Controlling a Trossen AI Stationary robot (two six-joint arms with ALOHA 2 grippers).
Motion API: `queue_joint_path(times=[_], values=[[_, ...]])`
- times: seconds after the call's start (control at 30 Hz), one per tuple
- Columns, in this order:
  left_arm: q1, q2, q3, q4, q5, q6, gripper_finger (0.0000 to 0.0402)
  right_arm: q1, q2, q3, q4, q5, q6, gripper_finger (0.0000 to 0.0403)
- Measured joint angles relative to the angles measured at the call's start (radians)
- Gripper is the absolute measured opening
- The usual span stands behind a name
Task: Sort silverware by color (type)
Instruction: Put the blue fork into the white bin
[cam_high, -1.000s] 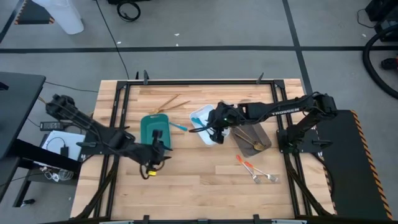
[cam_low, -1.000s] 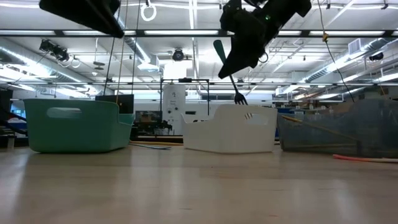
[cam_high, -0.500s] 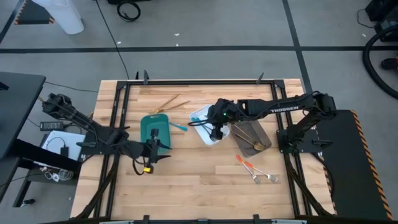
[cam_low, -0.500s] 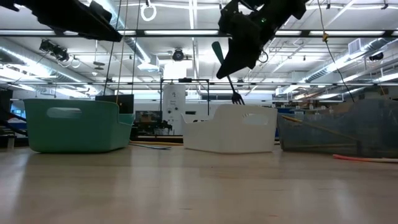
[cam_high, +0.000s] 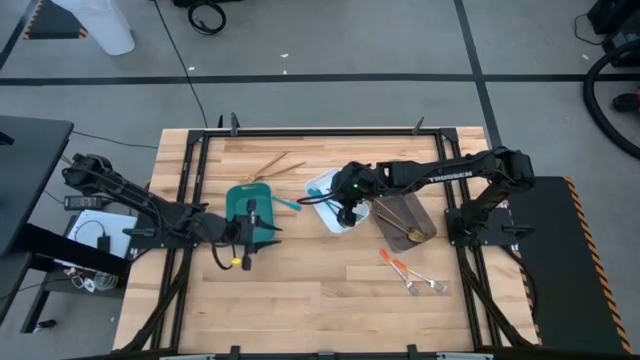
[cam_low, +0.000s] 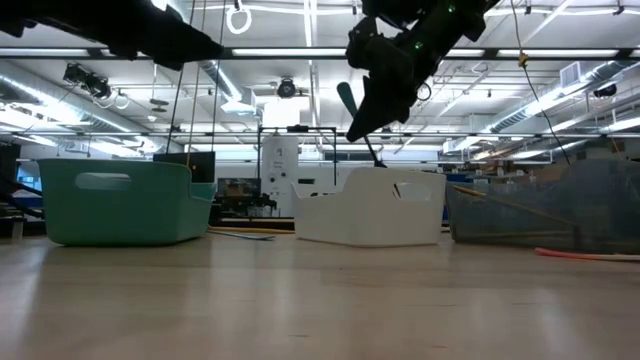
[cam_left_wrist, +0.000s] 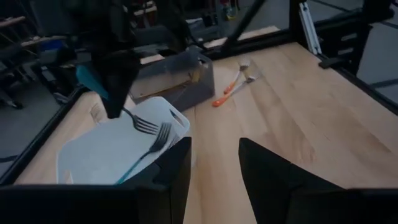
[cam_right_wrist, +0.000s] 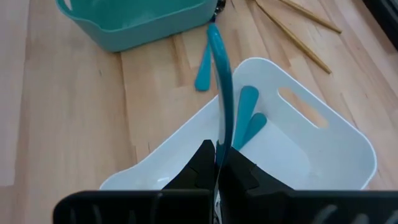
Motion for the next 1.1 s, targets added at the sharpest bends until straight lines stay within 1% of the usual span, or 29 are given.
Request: queue_joint_path(times=[0.13, 0.3, 0.43, 0.6, 0.87, 1.1], values=[[0.016, 0.000, 0.000, 0.080, 0.011, 0.041, 0.0142, -0.011, 0.005, 0.000, -0.010, -0.007, -0.004, 0.0010], [0.040, 0.000, 0.000, 0.161, 0.014, 0.076, 0.0142, -0.043, 0.033, 0.000, -0.013, -0.061, -0.010, 0.0010], [0.066, 0.000, 0.000, 0.161, 0.014, 0.023, 0.0142, -0.051, 0.045, 0.000, -0.033, -0.097, -0.032, 0.0010], [0.085, 0.000, 0.000, 0.128, 0.014, -0.072, 0.0142, -0.050, 0.047, 0.000, -0.064, -0.113, -0.069, 0.0010], [0.085, 0.000, 0.000, 0.116, 0.011, -0.087, 0.0142, -0.071, 0.046, 0.000, -0.132, -0.181, -0.072, 0.0010], [0.085, 0.000, 0.001, 0.116, 0.019, -0.101, 0.0142, -0.089, 0.046, 0.000, -0.134, -0.183, -0.094, 0.0010]])
